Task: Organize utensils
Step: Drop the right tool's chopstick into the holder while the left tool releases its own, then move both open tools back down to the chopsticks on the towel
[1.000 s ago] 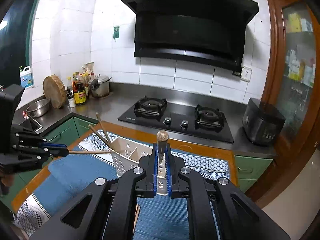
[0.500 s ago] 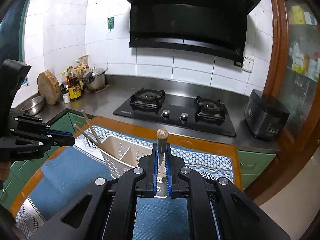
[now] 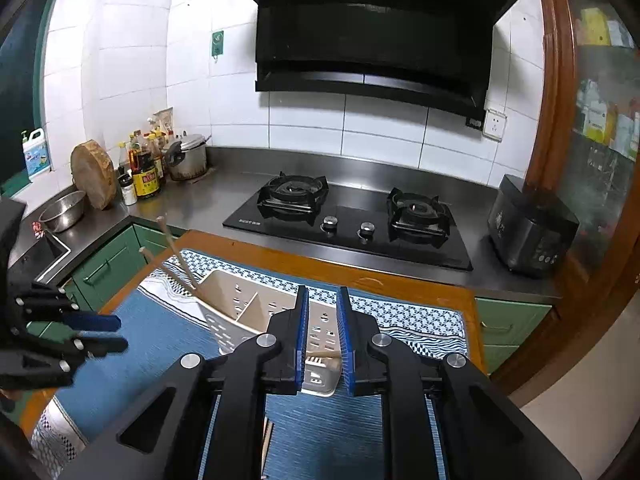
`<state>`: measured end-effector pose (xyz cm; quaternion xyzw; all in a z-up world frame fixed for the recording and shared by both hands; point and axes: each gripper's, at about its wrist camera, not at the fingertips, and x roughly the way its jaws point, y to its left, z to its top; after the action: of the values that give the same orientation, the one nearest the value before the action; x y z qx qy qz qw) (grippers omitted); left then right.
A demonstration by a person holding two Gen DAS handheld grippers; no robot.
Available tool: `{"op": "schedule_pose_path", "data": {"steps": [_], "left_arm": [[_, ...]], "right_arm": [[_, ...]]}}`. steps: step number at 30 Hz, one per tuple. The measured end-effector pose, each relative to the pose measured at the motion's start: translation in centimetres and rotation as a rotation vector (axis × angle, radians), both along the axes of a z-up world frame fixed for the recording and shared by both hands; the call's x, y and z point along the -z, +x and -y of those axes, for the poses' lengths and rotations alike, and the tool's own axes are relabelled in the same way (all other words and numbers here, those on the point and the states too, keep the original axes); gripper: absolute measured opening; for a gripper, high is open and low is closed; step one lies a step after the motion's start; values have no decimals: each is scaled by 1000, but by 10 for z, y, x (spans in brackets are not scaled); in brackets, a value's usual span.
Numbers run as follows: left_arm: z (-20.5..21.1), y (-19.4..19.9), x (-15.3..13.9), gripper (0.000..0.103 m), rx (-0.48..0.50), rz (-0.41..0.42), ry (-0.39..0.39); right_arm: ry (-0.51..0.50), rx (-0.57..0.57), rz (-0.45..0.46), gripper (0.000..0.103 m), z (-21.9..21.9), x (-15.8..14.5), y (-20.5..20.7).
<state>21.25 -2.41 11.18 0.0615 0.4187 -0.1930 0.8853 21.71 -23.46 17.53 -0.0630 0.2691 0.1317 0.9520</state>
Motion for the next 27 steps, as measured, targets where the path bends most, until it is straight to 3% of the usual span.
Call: {"op": "schedule_pose_path", "data": {"steps": [7, 15, 27], "left_arm": [[1, -51, 58, 34, 58, -44, -24], [2, -107, 134, 34, 99, -131, -18], [-2, -139, 175, 34, 75, -121, 73]], "right_arm": [[-8, -46, 31, 16, -3, 9, -55], [2, -62, -39, 16, 0, 69, -118], [32, -40, -194, 16, -6, 160, -176]]}}
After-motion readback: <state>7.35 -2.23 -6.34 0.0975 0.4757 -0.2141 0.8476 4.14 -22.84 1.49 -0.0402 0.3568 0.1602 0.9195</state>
